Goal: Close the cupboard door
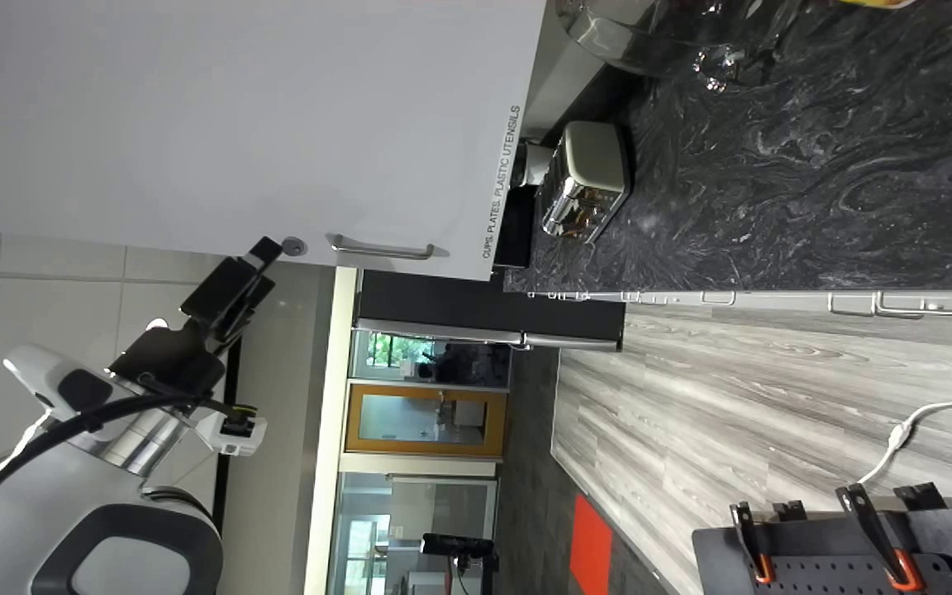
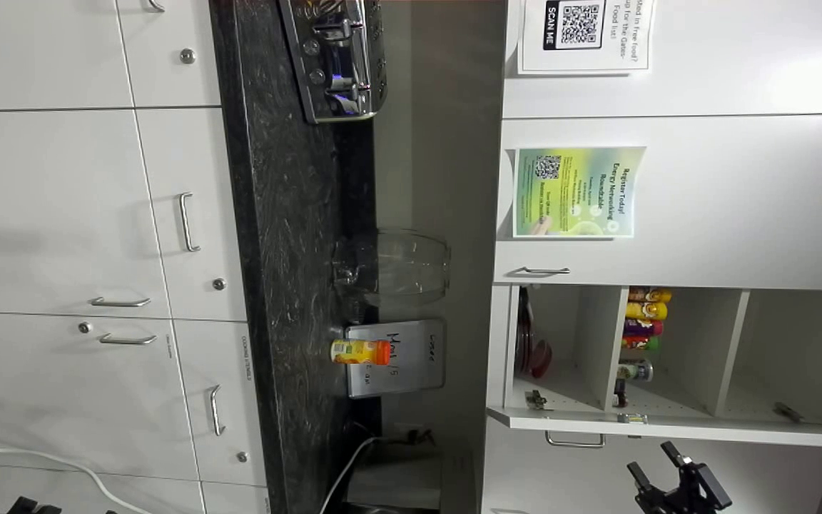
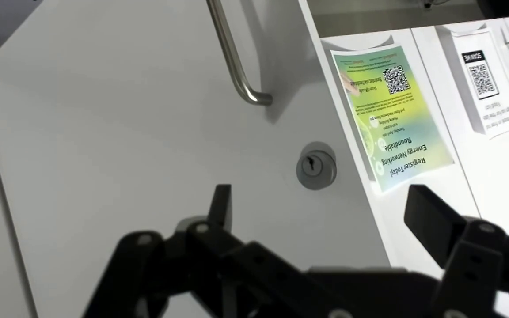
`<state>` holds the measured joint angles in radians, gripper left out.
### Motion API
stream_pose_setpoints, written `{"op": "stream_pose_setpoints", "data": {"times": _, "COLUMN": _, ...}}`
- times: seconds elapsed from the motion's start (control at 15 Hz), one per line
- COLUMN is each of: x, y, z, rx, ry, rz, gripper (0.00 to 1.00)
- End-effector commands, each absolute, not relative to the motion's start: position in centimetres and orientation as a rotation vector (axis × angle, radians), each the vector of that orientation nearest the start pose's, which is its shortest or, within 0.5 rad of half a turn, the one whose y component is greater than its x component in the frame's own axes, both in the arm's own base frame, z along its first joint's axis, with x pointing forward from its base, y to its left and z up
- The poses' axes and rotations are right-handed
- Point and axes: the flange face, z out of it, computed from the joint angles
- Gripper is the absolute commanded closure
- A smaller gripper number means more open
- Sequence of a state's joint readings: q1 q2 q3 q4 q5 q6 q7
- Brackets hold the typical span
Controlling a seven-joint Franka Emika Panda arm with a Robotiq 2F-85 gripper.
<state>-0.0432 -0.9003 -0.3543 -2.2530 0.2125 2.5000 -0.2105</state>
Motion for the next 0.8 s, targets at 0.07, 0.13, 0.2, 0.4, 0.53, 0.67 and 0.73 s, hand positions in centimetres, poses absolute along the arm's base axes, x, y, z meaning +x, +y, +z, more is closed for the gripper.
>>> {"op": "stream_pose_setpoints", "data": {"times": 0.07, "x": 25.92, "y": -20.42, "z": 77.41, "rx": -2.423, "ry": 0.407, "rz": -1.681, "gripper": 0.00}}
{"op": "stream_pose_setpoints", "data": {"times": 0.13, "x": 25.82, "y": -20.43, "z": 77.46, "rx": -2.417, "ry": 0.406, "rz": -1.687, "gripper": 0.00}}
{"op": "stream_pose_setpoints", "data": {"times": 0.2, "x": 25.71, "y": -20.51, "z": 77.51, "rx": -2.409, "ry": 0.410, "rz": -1.694, "gripper": 0.00}}
{"op": "stream_pose_setpoints", "data": {"times": 0.4, "x": 25.53, "y": -20.68, "z": 77.74, "rx": -2.392, "ry": 0.415, "rz": -1.708, "gripper": 0.32}}
{"op": "stream_pose_setpoints", "data": {"times": 0.53, "x": 25.57, "y": -20.80, "z": 77.80, "rx": -2.379, "ry": 0.410, "rz": -1.720, "gripper": 0.49}}
{"op": "stream_pose_setpoints", "data": {"times": 0.67, "x": 25.83, "y": -20.92, "z": 77.87, "rx": -2.357, "ry": 0.400, "rz": -1.734, "gripper": 0.65}}
{"op": "stream_pose_setpoints", "data": {"times": 0.73, "x": 25.98, "y": -20.91, "z": 77.91, "rx": -2.347, "ry": 0.397, "rz": -1.740, "gripper": 0.73}}
